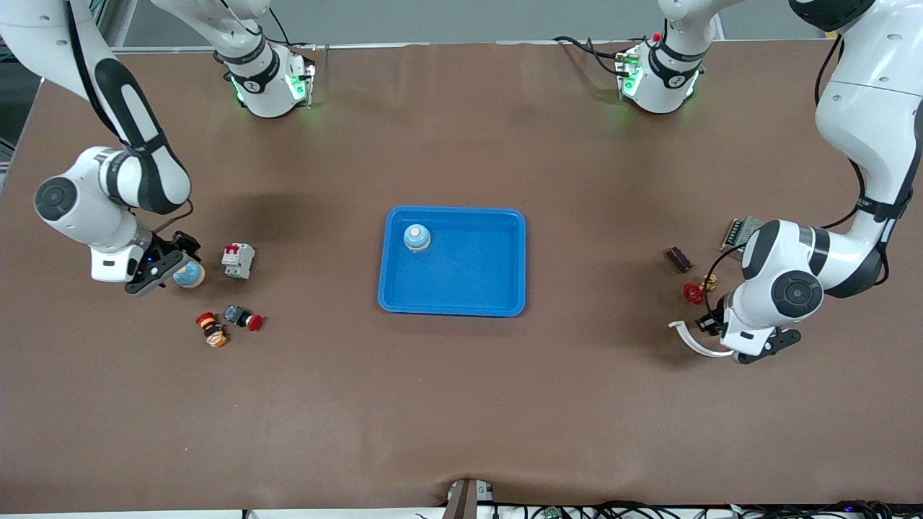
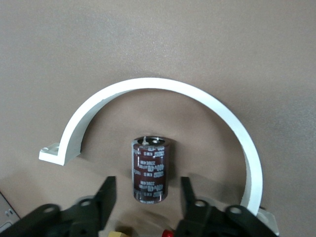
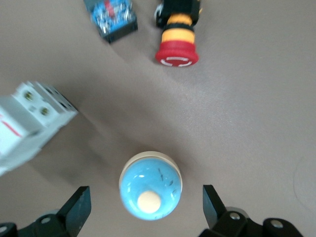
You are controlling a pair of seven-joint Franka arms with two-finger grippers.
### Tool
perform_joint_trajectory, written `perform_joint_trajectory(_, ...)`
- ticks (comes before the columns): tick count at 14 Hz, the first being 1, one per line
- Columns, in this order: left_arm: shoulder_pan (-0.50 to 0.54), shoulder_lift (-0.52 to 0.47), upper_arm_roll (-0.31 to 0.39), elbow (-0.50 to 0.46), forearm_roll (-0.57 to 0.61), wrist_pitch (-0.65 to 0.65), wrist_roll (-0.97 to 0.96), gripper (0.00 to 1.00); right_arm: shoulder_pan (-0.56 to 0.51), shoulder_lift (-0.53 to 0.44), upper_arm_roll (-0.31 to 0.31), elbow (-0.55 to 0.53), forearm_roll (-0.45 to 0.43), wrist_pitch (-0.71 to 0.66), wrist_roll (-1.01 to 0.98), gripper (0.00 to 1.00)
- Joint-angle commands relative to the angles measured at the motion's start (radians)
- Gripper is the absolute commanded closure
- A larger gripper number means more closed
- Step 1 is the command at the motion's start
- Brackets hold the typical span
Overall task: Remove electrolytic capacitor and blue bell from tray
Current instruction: 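Release the capacitor inside the clamp while the right gripper sets the bell down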
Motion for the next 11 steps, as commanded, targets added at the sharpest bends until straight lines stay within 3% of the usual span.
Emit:
perform_joint_trajectory(1, 0.008, -0.046, -0.015, -0.012, 0.019, -0.006, -0.004, 0.00, 0.023, -0.092, 0.008, 0.005, 0.061, -0.107, 0.072, 0.00)
perform_joint_trajectory(3, -0.001, -0.082, -0.019, -0.009, 0.014, -0.019, 0.002, 0.00, 0.055, -0.139, 0.008, 0.034, 0.061, -0.204, 0.184, 0.00)
perform_joint_trajectory(6, 0.005, -0.109, -0.085, 0.031, 0.010, -0.103, 0.008, 0.00, 0.144, -0.225, 0.008, 0.054, 0.061, -0.310, 0.400, 0.00)
perform_joint_trajectory(11, 0.014, -0.201, -0.186, 0.083, -0.003, -0.235, 0.080, 0.00, 0.392, -0.299, 0.008, 0.053, 0.060, -0.370, 0.849, 0.00)
